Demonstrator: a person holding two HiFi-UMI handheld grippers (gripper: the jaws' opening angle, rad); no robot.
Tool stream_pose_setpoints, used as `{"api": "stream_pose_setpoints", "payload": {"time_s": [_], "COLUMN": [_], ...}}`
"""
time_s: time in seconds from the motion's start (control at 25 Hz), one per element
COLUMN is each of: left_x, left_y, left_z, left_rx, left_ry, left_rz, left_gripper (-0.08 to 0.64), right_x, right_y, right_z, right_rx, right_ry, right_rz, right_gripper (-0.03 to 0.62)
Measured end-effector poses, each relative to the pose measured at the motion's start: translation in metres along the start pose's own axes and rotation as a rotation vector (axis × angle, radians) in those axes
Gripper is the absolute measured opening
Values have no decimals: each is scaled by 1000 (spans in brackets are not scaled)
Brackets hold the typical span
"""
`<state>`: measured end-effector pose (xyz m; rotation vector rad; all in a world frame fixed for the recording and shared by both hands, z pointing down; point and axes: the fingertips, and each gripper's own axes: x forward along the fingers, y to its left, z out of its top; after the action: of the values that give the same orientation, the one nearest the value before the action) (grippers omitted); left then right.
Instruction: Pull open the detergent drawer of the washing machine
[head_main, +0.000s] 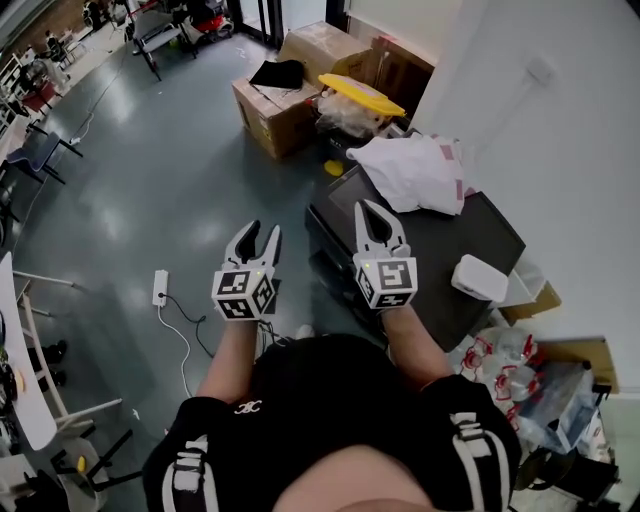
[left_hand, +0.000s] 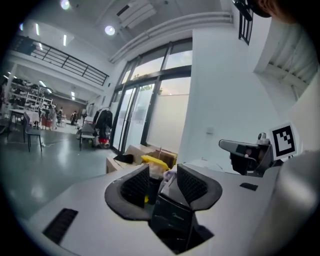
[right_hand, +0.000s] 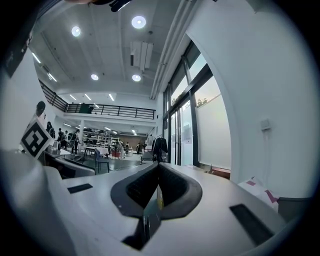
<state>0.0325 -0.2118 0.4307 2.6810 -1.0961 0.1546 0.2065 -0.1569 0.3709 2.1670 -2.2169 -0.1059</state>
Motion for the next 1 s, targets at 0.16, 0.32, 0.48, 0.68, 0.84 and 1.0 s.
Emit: {"api": "stream_pose_setpoints", "payload": {"time_s": [0.16, 0.32, 0.48, 0.68, 0.84, 1.0], "left_x": [14, 31, 46, 62, 75, 89], "left_y": [4, 0, -4, -12, -15, -18], "left_z": [-33, -67, -97, -138, -171, -201], "left_rx": [-103, -220, -234, -256, -298, -373], "left_ry": [57, 120, 175, 247, 307, 350], "left_rz": [-48, -120, -156, -221, -255, -304], "left_gripper": [160, 163, 169, 170, 170, 170], "right_x": [-4, -10, -16, -25, -35, -42], "right_y": [-5, -11, -19, -27, -32, -39], "right_z": [-9, -19, -31, -47, -60, -74], "right_rx": [-8, -17, -23, -29, -32, -36], "right_ry": [27, 63, 93, 141, 184, 231], "right_rz": [-19, -36, -59, -84, -107, -136], "right_gripper": [2, 2, 2, 2, 2, 2]}}
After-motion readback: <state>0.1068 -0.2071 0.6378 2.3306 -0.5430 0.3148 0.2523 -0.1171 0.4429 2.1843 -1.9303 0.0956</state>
